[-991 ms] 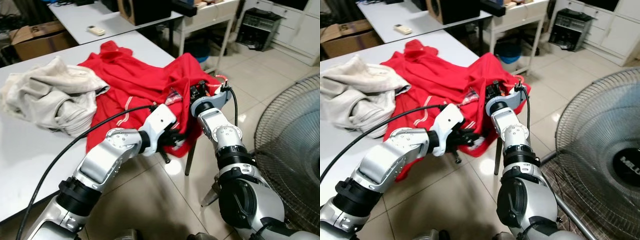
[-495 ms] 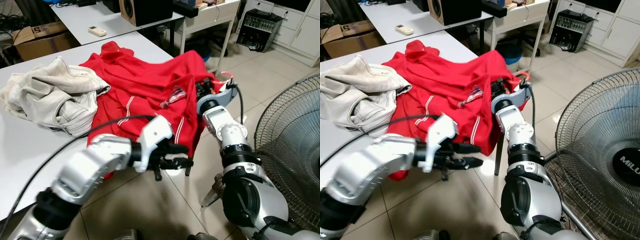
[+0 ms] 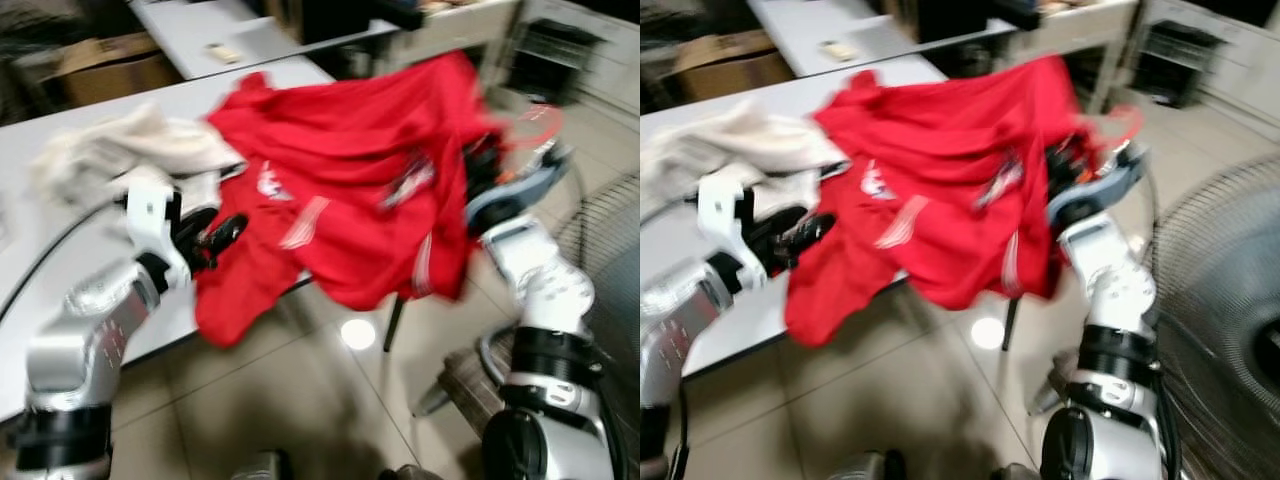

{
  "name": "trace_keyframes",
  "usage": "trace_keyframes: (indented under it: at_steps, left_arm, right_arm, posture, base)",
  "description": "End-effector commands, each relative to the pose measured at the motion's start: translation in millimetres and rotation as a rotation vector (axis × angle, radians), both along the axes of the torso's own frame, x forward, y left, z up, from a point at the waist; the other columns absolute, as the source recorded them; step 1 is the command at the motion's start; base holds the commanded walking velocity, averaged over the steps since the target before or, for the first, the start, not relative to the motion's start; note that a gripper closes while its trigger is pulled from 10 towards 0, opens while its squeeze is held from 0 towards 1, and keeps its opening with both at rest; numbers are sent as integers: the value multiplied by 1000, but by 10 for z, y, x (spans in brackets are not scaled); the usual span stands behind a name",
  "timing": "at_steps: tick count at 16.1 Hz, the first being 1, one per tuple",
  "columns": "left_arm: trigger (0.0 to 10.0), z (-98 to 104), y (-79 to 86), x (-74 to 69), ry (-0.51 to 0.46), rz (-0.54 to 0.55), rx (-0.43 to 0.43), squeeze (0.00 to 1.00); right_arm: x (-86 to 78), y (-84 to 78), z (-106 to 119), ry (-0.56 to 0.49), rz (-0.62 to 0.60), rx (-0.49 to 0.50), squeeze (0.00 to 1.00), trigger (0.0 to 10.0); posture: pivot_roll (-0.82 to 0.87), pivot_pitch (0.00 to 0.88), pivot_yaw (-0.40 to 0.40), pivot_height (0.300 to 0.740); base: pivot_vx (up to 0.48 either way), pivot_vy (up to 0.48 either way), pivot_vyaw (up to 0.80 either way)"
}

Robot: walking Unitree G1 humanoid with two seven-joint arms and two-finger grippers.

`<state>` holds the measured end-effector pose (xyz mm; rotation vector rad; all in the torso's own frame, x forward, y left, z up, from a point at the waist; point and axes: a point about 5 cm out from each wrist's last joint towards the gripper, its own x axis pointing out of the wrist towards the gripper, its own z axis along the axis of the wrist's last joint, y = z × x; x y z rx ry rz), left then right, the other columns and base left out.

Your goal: Hang hanger

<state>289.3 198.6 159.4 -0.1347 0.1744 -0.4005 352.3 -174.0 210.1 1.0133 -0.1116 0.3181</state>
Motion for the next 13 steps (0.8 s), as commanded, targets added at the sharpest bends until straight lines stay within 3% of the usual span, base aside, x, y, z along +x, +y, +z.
trace_keyframes:
  at_steps: [1,2,4,5,6,9,13]
  left_arm:
    - [10000,-1,-54,39,-8,48,2,0]
    - [10000,-8,-63,54,-10,60,26,0]
    - [10000,-23,-44,105,-11,146,67,0]
    - [10000,-13,-30,116,-24,167,84,0]
    - [10000,39,-9,131,-56,202,110,0]
    - [10000,142,-138,59,-100,61,46,0]
    - [10000,207,-193,17,-114,59,49,0]
  right_arm:
    - [37,-42,364,-99,-14,13,0,10000]
    - [47,-33,452,-127,-8,5,0,10000]
    - [-38,48,919,-299,40,-46,0,10000]
    - [-126,92,1151,-395,73,-58,0,10000]
    - [-253,179,1330,-473,123,-142,0,10000]
    - [-421,338,1328,-474,181,-298,0,10000]
    - [-556,308,1425,-484,175,-369,0,10000]
  posture:
    - [-148,38,80,740]
    - [-148,38,80,740]
    - [-150,37,81,740]
    - [-150,34,78,740]
    - [-148,31,72,740]
    - [-145,23,69,740]
    - [-149,17,68,740]
  base:
    - [0,0,800]
    - [0,0,800]
    - [0,0,800]
    - [0,0,800]
    - [0,0,800]
    - [0,0,800]
    - [0,0,800]
